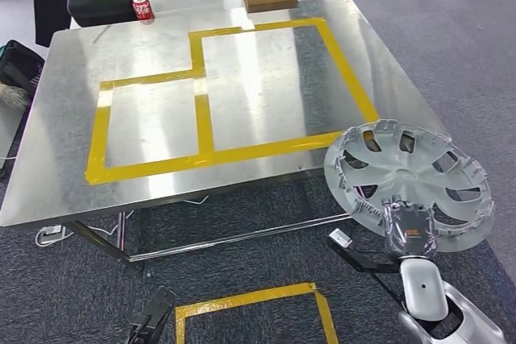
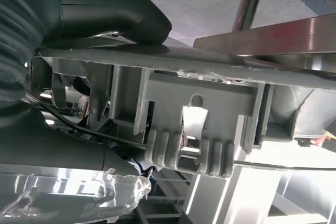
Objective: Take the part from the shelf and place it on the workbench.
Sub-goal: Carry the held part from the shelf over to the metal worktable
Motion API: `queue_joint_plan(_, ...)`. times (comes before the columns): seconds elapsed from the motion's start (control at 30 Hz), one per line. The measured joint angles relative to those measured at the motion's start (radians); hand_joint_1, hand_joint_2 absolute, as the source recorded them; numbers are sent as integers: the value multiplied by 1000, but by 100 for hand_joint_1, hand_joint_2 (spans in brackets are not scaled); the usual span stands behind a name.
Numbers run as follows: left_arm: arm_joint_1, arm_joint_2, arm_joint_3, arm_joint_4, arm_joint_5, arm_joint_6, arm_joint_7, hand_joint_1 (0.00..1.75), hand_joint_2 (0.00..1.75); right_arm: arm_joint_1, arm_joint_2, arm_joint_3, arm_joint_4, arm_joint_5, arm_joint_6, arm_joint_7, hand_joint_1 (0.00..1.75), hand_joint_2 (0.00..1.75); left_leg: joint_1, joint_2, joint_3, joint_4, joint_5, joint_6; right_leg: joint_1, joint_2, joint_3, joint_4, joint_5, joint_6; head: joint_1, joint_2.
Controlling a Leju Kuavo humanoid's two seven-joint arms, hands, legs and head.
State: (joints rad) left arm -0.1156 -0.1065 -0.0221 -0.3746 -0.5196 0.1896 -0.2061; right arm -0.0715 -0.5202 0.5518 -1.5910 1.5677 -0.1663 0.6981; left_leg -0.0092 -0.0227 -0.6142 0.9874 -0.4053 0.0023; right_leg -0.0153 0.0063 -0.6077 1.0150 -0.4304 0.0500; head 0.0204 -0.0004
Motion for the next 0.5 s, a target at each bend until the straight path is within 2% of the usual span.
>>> queue_joint_plan(0.5, 0, 4, -1, 0, 0, 0, 17, 0, 0, -74, 62, 33, 69, 1, 16, 0, 175, 175, 0, 0, 0, 0, 0, 0, 0, 0, 0, 0, 0, 0, 0, 0)
